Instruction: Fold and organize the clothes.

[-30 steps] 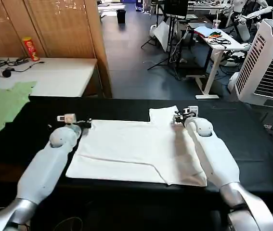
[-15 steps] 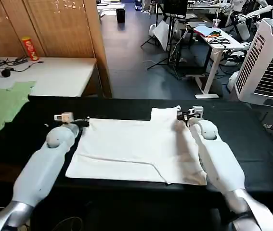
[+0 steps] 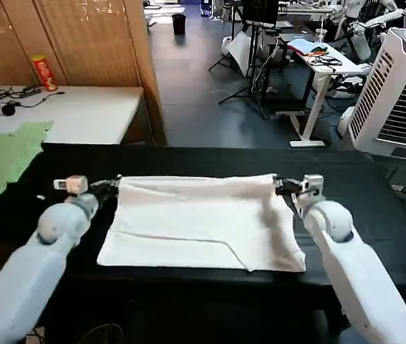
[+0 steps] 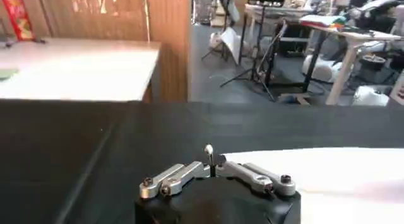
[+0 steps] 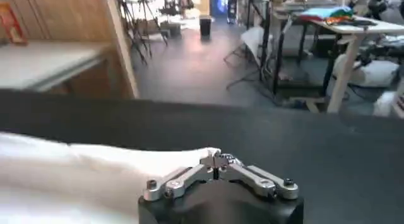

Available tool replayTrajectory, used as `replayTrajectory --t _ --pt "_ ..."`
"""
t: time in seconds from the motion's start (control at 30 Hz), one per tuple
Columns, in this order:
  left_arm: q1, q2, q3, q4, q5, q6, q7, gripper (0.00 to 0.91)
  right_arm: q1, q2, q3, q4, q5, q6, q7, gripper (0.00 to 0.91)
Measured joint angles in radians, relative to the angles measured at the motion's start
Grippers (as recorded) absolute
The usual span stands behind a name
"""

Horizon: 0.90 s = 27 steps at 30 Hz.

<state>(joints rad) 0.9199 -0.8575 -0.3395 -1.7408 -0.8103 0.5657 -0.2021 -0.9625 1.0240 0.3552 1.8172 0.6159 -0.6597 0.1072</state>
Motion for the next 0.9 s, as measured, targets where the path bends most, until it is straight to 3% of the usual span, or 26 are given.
replayTrajectory --t 0.37,0.9 --pt "0.229 0.031 -0.102 -0.222 0.023 0.009 -0.021 0.078 -0.187 -0.081 0.045 0.178 0.004 -0.029 0.023 0.02" --pt "0.479 -0.036 -0.211 -0.329 0.068 0.012 -0.038 0.078 -0.317 -0.089 0.06 0.228 -0.009 -0.023 0.017 0.02"
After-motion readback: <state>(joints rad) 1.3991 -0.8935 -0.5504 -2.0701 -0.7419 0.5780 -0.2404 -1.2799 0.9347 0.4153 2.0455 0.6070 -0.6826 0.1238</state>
